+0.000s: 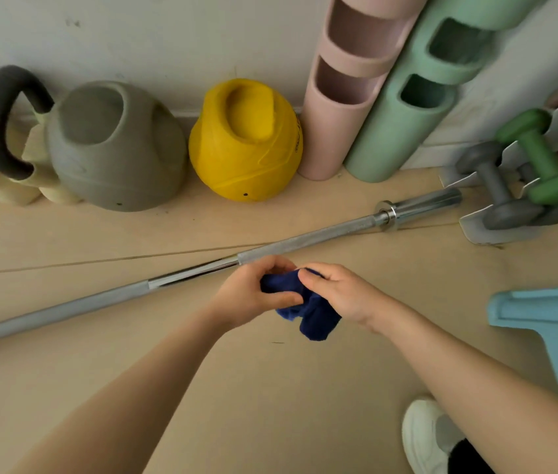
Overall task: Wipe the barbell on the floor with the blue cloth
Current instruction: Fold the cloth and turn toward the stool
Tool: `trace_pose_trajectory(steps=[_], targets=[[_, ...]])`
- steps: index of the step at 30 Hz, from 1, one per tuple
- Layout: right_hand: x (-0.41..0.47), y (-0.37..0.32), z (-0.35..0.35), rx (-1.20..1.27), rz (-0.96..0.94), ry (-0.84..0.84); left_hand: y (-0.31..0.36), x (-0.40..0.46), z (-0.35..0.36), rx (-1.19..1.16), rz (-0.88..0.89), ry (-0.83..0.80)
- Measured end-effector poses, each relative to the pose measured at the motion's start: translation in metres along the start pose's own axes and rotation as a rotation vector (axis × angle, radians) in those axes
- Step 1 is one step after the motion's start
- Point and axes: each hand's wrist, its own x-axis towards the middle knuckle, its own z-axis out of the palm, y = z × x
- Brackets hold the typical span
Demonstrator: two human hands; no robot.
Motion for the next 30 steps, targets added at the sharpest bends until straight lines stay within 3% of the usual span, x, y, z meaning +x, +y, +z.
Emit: trace_pose_trajectory(steps=[3, 11, 13, 16, 21, 25, 26, 28, 30], targets=[[-0.011, -0.011, 0.005, -0.045, -0.007, -0.037, 0.011, -0.009, -0.012, 0.06, 0.017, -0.087], [-0.056, -0.026, -0.009, -0.352, -0.009, 0.065, 0.03, -0.022, -0.014, 0.452, 0.031, -0.307], [-0.07, -0.031, -0.021, -0.392, -0.028, 0.162, 0.031, -0.026, -0.012, 0.369, -0.003, -0.34], [-0.09, -0.037, -0.042, -0.299, 0.004, 0.273, 0.039, -0.033, -0.005, 0.043, -0.047, -0.351], [-0.108, -0.032, -0.063, 0.326, 0.006, 0.349, 0.058, -0.026, 0.042, -0.369, -0.17, -0.271], [-0.124, -0.021, -0.094, 0.701, 0.014, 0.688, 0.08, -0.018, 0.089, -0.422, -0.115, -0.335], [-0.129, -0.013, -0.105, 0.634, 0.08, 0.777, 0.089, -0.015, 0.1, -0.43, -0.093, -0.36], [-0.14, 0.009, -0.125, 0.251, 0.242, 0.902, 0.107, -0.007, 0.122, -0.454, -0.067, -0.36], [-0.155, 0.026, -0.131, 0.046, 0.187, 0.967, 0.123, -0.001, 0.144, -0.518, -0.075, -0.293]])
